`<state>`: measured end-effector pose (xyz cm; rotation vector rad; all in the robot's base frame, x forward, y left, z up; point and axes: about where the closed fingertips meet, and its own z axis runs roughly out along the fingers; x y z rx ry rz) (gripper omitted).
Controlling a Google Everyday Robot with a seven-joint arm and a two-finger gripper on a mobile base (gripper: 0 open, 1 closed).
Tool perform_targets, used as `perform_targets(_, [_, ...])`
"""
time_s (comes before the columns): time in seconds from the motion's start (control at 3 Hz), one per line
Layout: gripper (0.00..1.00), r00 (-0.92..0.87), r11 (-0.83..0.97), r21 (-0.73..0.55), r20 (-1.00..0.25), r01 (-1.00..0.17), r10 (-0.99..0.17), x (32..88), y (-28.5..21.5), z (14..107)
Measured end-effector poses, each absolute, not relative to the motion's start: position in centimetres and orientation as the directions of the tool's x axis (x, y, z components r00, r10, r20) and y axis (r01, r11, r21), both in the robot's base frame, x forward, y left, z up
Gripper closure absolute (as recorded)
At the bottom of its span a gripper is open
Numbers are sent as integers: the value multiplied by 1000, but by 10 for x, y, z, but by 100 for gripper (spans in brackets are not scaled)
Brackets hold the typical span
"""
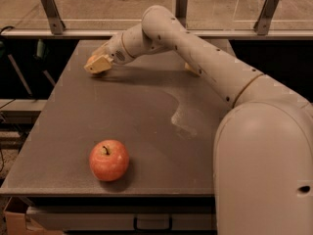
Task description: Move orange near sponge
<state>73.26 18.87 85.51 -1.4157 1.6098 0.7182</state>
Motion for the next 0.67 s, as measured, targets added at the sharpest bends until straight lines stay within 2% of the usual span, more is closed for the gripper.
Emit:
perform_targets(0.33, [88,7,230,-144,-860,-963,-509,732,165,861])
perform_targets(0.67, [100,35,291,-230,-834,-929,-551,738,112,883])
